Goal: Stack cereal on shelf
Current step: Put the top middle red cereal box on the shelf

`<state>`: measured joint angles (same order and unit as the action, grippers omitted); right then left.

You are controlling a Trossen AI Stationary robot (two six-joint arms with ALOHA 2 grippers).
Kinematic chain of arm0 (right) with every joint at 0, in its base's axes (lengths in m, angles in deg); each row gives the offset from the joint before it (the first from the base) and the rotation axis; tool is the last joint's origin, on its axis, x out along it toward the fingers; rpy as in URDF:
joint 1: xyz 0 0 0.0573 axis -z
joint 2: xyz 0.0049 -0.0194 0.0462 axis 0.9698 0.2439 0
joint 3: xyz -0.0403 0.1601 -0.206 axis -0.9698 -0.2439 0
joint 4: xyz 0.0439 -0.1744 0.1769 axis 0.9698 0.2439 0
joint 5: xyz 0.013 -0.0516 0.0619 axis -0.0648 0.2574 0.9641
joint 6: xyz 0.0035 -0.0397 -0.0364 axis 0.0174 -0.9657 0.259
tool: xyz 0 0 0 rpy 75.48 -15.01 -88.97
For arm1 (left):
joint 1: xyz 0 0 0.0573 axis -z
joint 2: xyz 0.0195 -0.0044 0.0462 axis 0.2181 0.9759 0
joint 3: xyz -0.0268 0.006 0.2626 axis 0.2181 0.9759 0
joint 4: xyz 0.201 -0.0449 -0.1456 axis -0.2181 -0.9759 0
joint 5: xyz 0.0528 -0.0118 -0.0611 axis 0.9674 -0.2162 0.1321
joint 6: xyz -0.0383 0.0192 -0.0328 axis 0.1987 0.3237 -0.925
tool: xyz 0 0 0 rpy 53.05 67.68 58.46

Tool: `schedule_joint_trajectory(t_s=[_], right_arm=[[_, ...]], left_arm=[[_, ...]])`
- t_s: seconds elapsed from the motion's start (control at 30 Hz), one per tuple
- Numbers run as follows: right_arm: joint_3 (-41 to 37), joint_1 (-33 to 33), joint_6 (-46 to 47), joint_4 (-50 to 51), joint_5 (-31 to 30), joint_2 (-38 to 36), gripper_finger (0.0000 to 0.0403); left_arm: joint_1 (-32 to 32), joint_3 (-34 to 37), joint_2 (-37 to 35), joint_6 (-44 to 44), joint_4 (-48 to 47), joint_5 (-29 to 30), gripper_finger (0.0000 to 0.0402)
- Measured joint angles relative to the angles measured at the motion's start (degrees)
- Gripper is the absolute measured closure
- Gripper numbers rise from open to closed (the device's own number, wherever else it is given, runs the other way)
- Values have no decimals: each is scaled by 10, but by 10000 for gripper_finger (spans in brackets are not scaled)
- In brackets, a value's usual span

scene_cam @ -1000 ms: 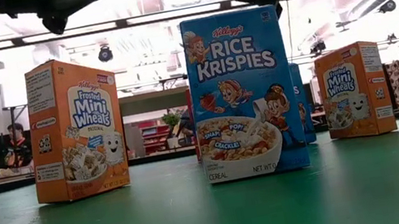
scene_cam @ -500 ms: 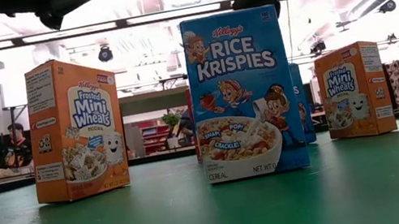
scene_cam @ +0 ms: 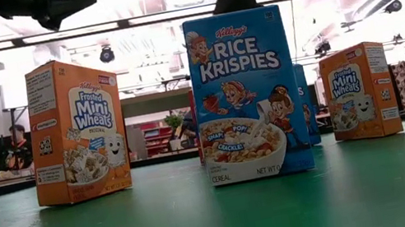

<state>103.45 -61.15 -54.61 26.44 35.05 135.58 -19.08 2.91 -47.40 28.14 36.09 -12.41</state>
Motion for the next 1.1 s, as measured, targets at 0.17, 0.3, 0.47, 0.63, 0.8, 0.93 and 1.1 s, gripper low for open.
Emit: schedule_joint_trajectory(t_s=[0.17,0.3,0.47,0.63,0.8,0.93,1.1], right_arm=[[43,-21,-22,118,0,32,394],[43,-21,-3,123,-5,47,394],[43,-21,-18,112,-6,72,394],[43,-21,42,61,2,106,394],[65,-28,55,-15,10,134,394],[115,-52,40,20,-78,151,394],[197,-75,46,121,-231,167,394]], left_arm=[[0,0,0,0,-3,0,402],[0,0,0,0,-3,0,402],[0,0,0,4,-2,0,402],[0,0,0,13,5,-1,402],[0,0,0,14,12,-1,402],[0,0,1,19,14,-1,402],[0,0,3,27,14,-1,402]])
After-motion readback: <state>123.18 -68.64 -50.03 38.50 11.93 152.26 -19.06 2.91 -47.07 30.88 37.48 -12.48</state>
